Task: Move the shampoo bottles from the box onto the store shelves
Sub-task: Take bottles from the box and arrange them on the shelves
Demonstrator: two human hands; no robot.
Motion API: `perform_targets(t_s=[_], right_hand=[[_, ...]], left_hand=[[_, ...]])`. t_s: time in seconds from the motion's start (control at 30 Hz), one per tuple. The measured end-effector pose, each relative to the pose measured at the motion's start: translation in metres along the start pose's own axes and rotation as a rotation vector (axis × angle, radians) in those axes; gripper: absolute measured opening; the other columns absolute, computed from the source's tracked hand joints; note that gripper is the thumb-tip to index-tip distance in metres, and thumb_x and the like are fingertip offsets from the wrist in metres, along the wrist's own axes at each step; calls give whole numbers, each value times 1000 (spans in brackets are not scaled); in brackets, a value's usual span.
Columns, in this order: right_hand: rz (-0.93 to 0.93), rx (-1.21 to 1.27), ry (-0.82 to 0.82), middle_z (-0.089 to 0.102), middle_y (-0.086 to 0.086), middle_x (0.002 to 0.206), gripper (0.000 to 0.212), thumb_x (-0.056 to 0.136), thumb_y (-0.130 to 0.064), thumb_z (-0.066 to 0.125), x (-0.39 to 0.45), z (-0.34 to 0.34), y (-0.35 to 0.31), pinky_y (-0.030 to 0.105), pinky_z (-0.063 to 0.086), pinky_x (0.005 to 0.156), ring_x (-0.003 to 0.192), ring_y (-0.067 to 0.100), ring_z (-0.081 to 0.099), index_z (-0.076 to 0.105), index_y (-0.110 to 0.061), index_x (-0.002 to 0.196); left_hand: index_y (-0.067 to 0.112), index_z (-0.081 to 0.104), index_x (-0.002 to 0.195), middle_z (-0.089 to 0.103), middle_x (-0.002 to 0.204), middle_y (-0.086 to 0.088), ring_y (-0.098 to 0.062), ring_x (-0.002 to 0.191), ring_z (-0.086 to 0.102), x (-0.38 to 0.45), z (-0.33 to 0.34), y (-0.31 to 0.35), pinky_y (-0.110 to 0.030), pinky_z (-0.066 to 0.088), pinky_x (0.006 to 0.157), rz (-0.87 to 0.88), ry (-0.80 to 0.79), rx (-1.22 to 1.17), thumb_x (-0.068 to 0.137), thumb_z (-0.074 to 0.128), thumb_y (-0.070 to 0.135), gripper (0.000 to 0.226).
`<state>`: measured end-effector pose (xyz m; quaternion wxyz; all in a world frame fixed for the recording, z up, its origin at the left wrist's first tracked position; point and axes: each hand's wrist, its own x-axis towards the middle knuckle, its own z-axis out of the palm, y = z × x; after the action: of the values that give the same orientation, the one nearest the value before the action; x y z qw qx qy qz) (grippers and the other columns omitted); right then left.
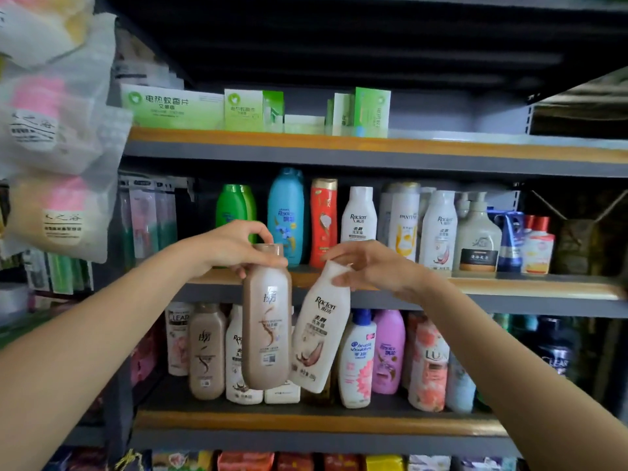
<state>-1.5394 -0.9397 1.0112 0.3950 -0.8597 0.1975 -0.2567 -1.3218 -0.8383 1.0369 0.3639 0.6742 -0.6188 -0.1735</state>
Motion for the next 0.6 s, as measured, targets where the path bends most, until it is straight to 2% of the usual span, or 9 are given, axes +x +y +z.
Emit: perform_targets(t_s=[0.1, 0.2, 0.27, 0.47, 0.6], right_hand=[[-46, 62, 235, 60, 5, 105, 32, 83, 8, 61, -2, -32, -17, 14, 49, 71, 90, 9, 57, 59, -15, 106], [-141, 105, 363, 62, 8, 109, 33, 84, 9, 58, 2, -65, -36, 19, 52, 78, 93, 16, 60, 58, -9, 112], [-173, 19, 365, 60, 6, 114, 34, 86, 7, 58, 6, -79, -47, 22, 51, 84, 96, 15, 60, 57, -9, 116], [-232, -193, 250, 60, 3, 110, 36, 86, 10, 55, 26, -86, -62, 19, 49, 86, 96, 11, 58, 55, -4, 119], [-263, -258, 197, 60, 13, 122, 36, 86, 12, 55, 33, -95, -63, 19, 49, 89, 107, 17, 57, 57, -4, 117]], left_hand=[[18, 56, 101, 57, 84, -3, -13, 61, 49, 4, 0, 10, -17, 42, 43, 30, 15, -5, 74, 76, 31, 36], [16, 55, 99, 57, 80, -3, -12, 60, 49, 7, 4, 18, -16, 42, 43, 56, 12, -27, 75, 76, 28, 34], [17, 54, 96, 56, 76, -2, -11, 61, 50, 10, 6, 22, -17, 42, 44, 68, 2, -23, 75, 76, 27, 32], [19, 52, 90, 54, 77, -1, -9, 60, 50, 16, 11, 23, -18, 41, 43, 92, 43, -36, 74, 76, 25, 29], [18, 52, 90, 60, 77, -3, -7, 55, 52, 19, 11, 20, -17, 41, 42, 97, 70, -62, 75, 76, 23, 29]])
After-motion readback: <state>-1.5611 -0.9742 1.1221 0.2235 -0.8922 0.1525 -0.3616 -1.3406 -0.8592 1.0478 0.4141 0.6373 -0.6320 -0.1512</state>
